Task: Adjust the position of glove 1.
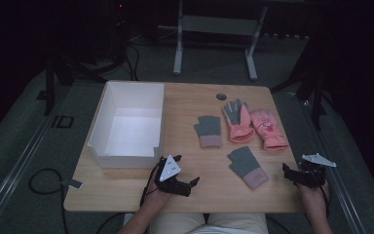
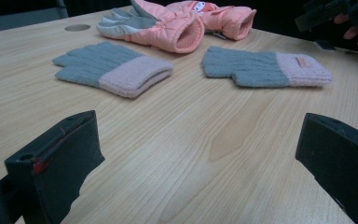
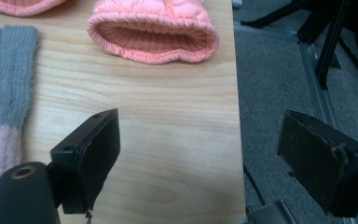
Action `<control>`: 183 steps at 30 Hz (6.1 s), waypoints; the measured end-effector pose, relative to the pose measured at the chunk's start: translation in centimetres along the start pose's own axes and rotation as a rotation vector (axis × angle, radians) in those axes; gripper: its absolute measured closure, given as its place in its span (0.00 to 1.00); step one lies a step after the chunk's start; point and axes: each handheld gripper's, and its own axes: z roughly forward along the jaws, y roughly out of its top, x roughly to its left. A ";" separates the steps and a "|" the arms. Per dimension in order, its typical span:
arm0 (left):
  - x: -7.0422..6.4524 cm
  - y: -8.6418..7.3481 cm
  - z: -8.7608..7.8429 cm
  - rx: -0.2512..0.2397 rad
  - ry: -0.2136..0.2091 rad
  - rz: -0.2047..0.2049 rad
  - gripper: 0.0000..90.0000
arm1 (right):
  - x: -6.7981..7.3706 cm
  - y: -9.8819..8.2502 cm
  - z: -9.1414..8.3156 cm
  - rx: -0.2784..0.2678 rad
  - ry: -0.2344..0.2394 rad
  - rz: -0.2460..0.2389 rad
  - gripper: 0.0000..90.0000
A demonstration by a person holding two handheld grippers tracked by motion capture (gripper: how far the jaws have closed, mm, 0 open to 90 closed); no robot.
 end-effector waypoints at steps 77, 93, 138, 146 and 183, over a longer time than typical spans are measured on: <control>0.0 0.0 0.0 -0.008 -0.021 0.003 0.00 | 11.6 15.8 2.4 -0.035 0.371 -0.185 0.51; 0.0 0.0 0.0 -0.006 -0.025 0.009 0.00 | 17.0 16.8 6.7 0.023 0.447 -0.249 0.63; -0.1 0.0 -0.1 -0.008 -0.037 0.021 0.00 | 23.0 16.8 17.0 0.163 0.354 -0.298 0.90; -0.1 0.0 -0.1 -0.008 -0.037 0.018 0.00 | 23.1 17.7 14.2 0.180 0.387 -0.196 0.95; -0.2 0.0 -0.1 -0.006 -0.035 0.026 0.00 | 23.9 7.4 4.3 0.194 0.443 -0.084 0.96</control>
